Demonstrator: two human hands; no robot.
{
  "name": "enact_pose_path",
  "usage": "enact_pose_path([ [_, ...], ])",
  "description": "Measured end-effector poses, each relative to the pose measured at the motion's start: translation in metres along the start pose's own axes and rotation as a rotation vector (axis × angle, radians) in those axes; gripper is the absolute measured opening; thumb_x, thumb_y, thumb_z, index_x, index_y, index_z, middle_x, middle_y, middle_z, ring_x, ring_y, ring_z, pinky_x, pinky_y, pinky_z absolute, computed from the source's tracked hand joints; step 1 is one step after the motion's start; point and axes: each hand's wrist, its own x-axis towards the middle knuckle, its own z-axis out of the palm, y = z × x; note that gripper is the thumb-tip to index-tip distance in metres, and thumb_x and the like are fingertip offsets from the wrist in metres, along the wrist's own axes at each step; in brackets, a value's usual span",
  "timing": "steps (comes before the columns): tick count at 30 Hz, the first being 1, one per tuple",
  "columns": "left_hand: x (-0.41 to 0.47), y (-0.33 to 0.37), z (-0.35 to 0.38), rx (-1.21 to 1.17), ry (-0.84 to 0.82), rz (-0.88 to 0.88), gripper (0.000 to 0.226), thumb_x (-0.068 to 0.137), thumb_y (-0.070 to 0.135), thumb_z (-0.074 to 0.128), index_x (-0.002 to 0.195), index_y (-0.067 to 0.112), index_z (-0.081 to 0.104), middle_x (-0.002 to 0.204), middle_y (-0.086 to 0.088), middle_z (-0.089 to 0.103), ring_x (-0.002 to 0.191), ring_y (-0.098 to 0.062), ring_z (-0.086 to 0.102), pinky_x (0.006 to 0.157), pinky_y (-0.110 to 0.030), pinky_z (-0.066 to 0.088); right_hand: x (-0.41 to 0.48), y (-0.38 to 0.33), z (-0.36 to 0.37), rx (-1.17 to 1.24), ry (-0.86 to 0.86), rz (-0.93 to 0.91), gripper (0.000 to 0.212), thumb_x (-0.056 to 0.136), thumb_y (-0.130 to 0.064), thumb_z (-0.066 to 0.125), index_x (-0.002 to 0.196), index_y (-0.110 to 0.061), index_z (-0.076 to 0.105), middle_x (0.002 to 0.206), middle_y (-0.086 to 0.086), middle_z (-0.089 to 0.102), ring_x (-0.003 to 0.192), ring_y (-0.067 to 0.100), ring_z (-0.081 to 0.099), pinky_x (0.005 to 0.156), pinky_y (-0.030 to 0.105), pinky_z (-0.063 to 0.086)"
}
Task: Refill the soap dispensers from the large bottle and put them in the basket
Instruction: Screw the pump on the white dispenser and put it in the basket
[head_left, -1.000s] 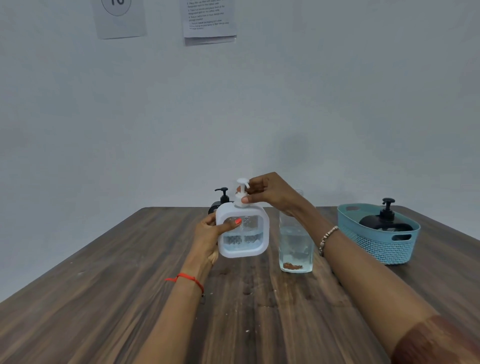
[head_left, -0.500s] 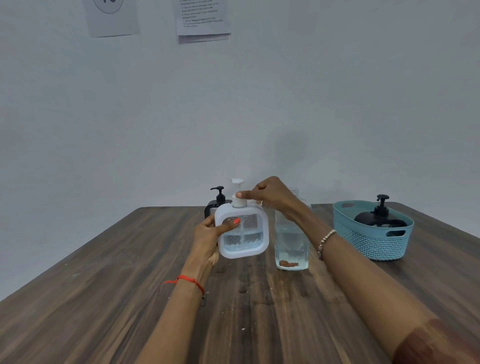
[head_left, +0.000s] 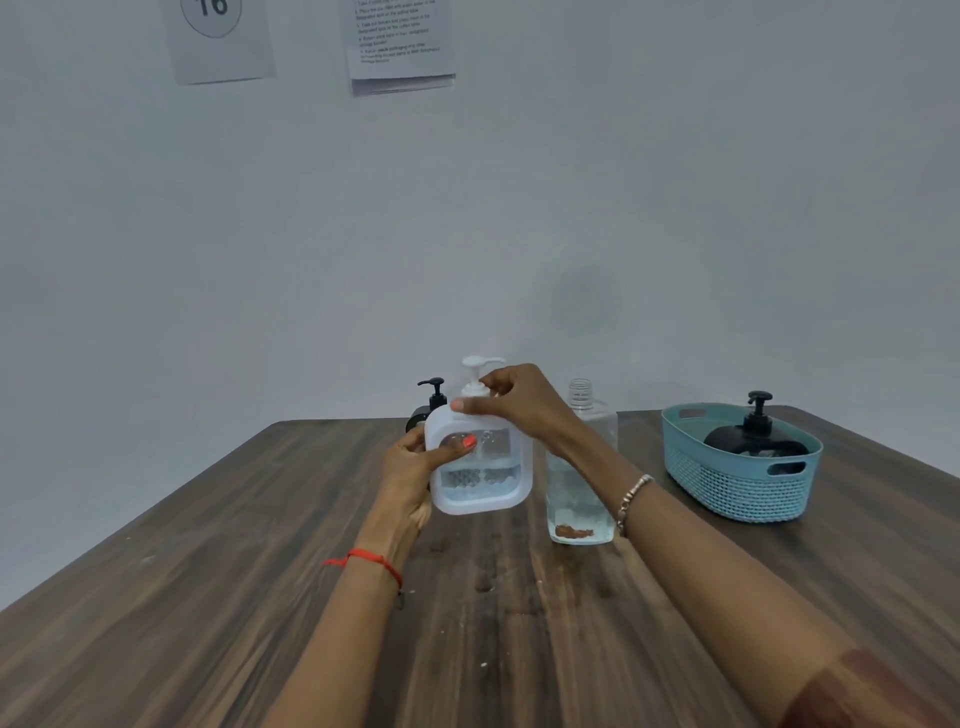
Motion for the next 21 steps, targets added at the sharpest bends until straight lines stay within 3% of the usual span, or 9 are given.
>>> enact_pose_path([
  [4, 0.0, 0.002, -0.003, -0.026, -0.011, -0.025, 0.031, 0.068, -0.009, 0.071, 0.096, 0.004, 0.064, 0.087, -0.014, 0.07, 0.074, -0.029, 0.069, 0.067, -0.045, 0.06, 0.0, -0.005, -0.009, 0.101, -0.1, 0.044, 0.024, 0.079, -0.019, 0.071, 0.102, -0.01, 0.072, 0.105, 0.007, 0.071, 0.1, 0.025, 0.064, 0.094, 0.038, 0.047],
  [6, -0.001, 0.002, -0.003, -0.026, -0.015, -0.03, 0.033, 0.068, -0.009, 0.071, 0.098, 0.003, 0.064, 0.087, -0.015, 0.071, 0.075, -0.03, 0.069, 0.066, -0.045, 0.06, 0.0, -0.004, -0.008, 0.105, -0.066, 0.046, 0.018, 0.075, -0.017, 0.075, 0.093, -0.013, 0.074, 0.094, 0.002, 0.072, 0.09, 0.021, 0.066, 0.088, 0.035, 0.049],
  [8, -0.001, 0.002, -0.002, -0.046, -0.015, -0.03, 0.031, 0.068, -0.011, 0.07, 0.095, 0.003, 0.064, 0.083, -0.013, 0.071, 0.071, -0.028, 0.07, 0.059, -0.042, 0.06, -0.001, -0.005, -0.003, 0.139, 0.026, 0.063, 0.017, 0.066, -0.019, 0.082, 0.078, -0.016, 0.073, 0.078, -0.003, 0.069, 0.073, 0.013, 0.064, 0.072, 0.026, 0.052],
  [11, -0.001, 0.002, 0.0, -0.067, -0.004, -0.039, 0.027, 0.07, -0.011, 0.069, 0.092, 0.004, 0.065, 0.083, -0.014, 0.07, 0.071, -0.028, 0.069, 0.062, -0.043, 0.06, -0.001, -0.005, 0.01, 0.119, 0.162, 0.051, 0.031, 0.06, -0.024, 0.086, 0.083, -0.015, 0.068, 0.073, -0.009, 0.062, 0.066, 0.004, 0.06, 0.057, 0.014, 0.043],
  [14, -0.002, 0.002, 0.0, -0.067, -0.018, -0.037, 0.026, 0.073, -0.012, 0.066, 0.093, 0.005, 0.064, 0.088, -0.016, 0.068, 0.076, -0.03, 0.067, 0.066, -0.045, 0.06, -0.001, -0.006, 0.009, 0.06, 0.09, 0.035, 0.029, 0.066, -0.028, 0.083, 0.085, -0.014, 0.068, 0.081, -0.005, 0.062, 0.072, 0.01, 0.059, 0.063, 0.017, 0.044],
  [17, -0.004, 0.006, -0.003, -0.06, -0.039, -0.046, 0.029, 0.073, -0.012, 0.066, 0.097, 0.004, 0.063, 0.091, -0.016, 0.068, 0.079, -0.032, 0.066, 0.067, -0.047, 0.059, -0.002, -0.007, -0.005, 0.053, -0.11, 0.049, 0.034, 0.074, -0.022, 0.077, 0.106, -0.013, 0.07, 0.074, -0.006, 0.064, 0.073, 0.015, 0.059, 0.075, 0.029, 0.048],
  [21, -0.005, 0.01, -0.005, -0.024, -0.046, -0.052, 0.037, 0.069, -0.01, 0.068, 0.102, 0.005, 0.063, 0.094, -0.016, 0.068, 0.081, -0.032, 0.066, 0.068, -0.047, 0.059, -0.003, -0.006, -0.007, 0.063, -0.116, 0.021, 0.031, 0.074, -0.016, 0.076, 0.105, -0.014, 0.071, 0.074, -0.011, 0.066, 0.071, 0.008, 0.059, 0.073, 0.023, 0.048],
])
